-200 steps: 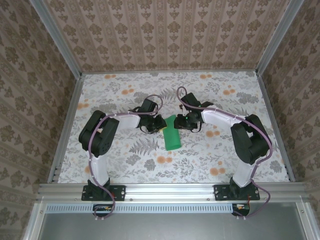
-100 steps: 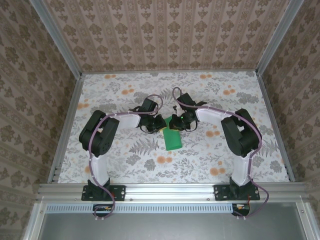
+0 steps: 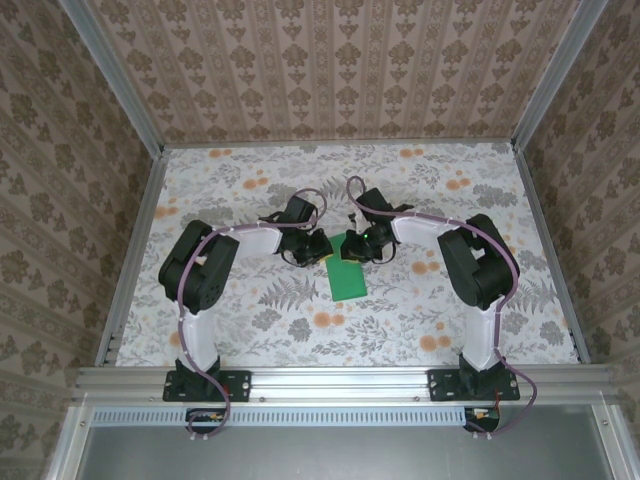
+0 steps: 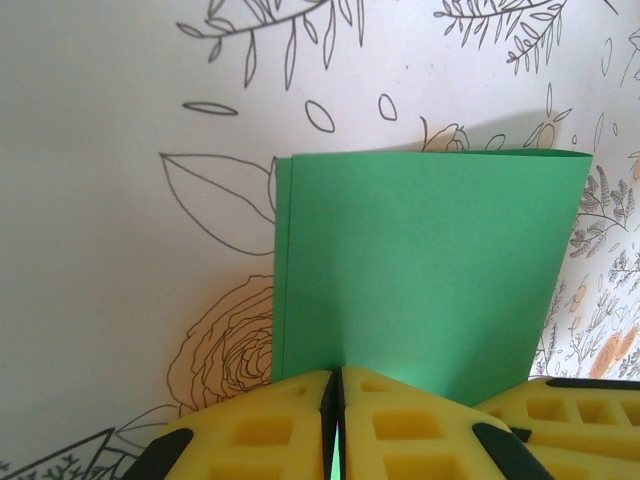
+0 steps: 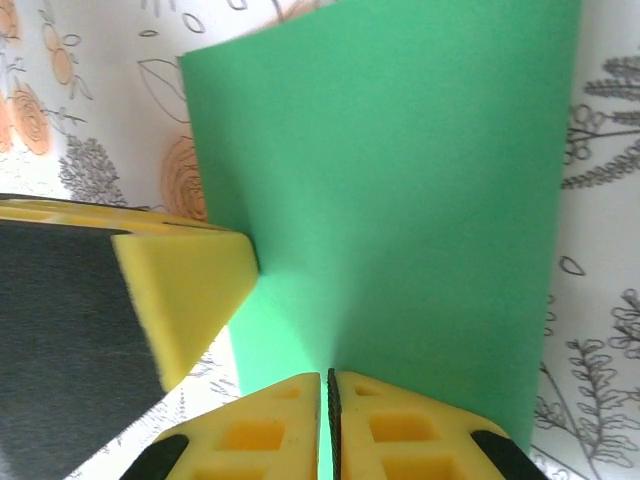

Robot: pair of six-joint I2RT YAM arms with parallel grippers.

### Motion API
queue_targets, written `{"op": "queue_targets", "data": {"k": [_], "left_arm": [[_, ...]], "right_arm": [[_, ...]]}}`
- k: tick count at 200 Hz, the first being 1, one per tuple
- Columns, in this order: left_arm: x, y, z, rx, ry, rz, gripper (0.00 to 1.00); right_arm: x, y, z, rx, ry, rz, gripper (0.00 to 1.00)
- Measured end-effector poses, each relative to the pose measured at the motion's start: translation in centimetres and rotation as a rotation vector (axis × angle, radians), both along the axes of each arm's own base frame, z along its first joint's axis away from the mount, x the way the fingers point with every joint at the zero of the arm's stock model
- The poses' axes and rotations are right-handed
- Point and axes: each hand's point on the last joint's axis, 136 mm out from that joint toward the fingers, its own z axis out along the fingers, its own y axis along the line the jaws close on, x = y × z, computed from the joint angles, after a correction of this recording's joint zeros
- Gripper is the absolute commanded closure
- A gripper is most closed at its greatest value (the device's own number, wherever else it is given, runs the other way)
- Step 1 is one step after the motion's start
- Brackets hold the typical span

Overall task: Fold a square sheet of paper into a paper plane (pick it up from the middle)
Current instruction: Hold the square sheet of paper at the center of the table, then fold the square sheet of paper in half at the center of the table.

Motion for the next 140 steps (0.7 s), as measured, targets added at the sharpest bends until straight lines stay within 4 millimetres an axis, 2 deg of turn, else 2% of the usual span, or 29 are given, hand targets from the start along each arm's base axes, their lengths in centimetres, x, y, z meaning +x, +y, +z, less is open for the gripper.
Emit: {"op": "queue_targets", "data": {"k": [37, 71, 109, 140], "left_arm": [[0.0, 0.1, 0.0, 0.003, 0.000, 0.001, 0.87], [0.0, 0.1, 0.0, 0.003, 0.000, 0.002, 0.88], [0.0, 0.1, 0.0, 0.003, 0.000, 0.002, 0.89], [0.0, 0.1, 0.0, 0.003, 0.000, 0.001, 0.89]], "right_arm": [[-0.5, -0.8, -1.1, -0.002, 0.017, -0.011, 0.87], [-0.5, -1.2, -1.2, 0.045, 0.012, -0.003, 0.87], [-1.2, -3.7, -1.3, 0.051, 0.020, -0.029, 0.88], [-1.2, -4.9, -0.5, 0.053, 0.016, -0.061, 0.94]]}}
